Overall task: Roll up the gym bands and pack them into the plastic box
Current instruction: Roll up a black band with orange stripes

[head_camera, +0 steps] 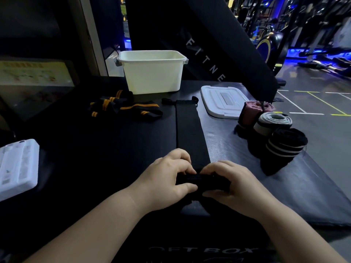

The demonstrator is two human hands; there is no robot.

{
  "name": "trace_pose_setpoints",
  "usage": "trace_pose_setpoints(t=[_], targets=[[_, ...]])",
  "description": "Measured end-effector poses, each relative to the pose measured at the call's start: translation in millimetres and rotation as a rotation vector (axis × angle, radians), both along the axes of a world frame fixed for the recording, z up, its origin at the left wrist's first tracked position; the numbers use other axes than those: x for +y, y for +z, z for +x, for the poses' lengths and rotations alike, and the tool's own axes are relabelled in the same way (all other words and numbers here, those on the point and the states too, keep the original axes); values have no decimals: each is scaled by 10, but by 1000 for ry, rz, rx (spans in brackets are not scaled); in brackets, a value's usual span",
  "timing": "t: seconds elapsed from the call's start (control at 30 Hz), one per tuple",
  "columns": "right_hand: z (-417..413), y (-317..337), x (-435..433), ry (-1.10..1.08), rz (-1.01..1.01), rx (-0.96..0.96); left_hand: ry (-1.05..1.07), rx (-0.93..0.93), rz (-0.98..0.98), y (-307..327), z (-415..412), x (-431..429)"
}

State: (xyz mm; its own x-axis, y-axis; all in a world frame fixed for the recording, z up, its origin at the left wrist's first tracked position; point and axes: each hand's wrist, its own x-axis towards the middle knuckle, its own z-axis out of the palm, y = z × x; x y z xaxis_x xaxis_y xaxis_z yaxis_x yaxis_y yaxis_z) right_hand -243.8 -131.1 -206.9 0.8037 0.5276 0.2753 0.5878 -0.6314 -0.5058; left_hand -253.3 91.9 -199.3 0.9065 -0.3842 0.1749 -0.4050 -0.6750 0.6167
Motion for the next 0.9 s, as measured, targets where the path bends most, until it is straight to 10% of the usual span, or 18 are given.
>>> trace_pose_setpoints(t=[0.53, 0.9], targets=[[179, 61, 96, -154, -31, 98, 10, 110, 190, 123, 256, 5], [277, 12, 120, -227, -45, 154, 177, 187, -98, -11, 309, -44]])
